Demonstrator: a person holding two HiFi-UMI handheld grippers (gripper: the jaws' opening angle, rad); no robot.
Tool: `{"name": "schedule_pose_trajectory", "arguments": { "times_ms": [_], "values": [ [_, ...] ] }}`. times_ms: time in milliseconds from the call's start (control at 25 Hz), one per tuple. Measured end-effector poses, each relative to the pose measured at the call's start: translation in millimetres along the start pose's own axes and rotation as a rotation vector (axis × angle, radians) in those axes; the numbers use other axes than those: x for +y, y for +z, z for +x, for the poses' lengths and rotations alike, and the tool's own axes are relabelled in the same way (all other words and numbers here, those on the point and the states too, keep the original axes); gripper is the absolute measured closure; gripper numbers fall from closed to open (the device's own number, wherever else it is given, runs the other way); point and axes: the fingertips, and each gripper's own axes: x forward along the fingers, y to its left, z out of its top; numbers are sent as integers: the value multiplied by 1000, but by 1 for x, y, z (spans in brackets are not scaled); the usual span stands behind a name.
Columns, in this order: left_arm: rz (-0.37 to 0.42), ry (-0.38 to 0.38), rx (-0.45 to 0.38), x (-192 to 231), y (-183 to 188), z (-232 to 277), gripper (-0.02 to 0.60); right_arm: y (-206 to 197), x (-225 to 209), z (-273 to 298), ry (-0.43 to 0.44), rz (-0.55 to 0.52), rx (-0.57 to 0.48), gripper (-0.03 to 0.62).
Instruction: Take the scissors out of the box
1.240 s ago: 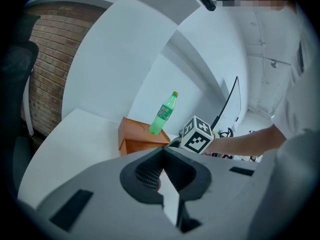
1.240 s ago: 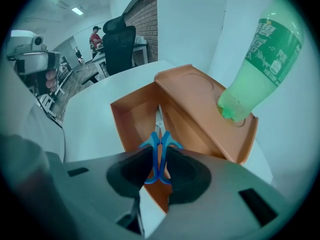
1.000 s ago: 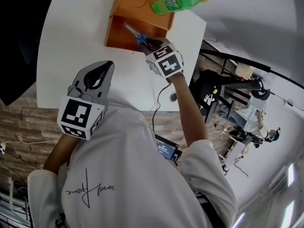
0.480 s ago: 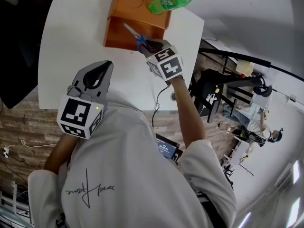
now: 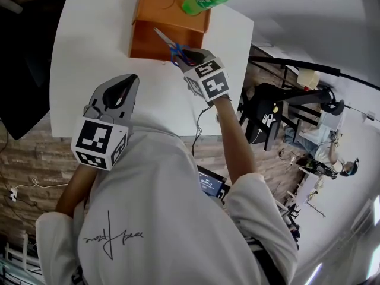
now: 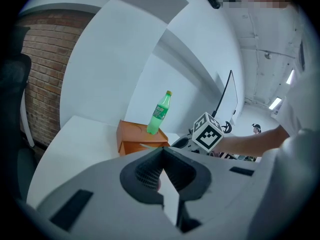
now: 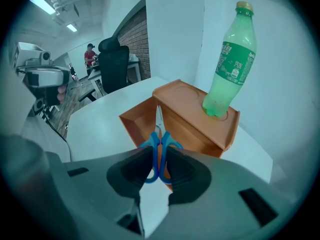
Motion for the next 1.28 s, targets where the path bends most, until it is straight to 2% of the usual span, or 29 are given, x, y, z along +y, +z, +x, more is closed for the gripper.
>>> {"name": "schedule_pose_trajectory", "arguments": {
  "times_ms": [920,1280],
  "values": [
    [38,-12,1,-18,-2,0,574,-11,16,-31,-4,81,-106,497],
    [24,-8,-16,-20,5,-1,574,-12,17,-51,-4,111,-161,497]
  ]
}}
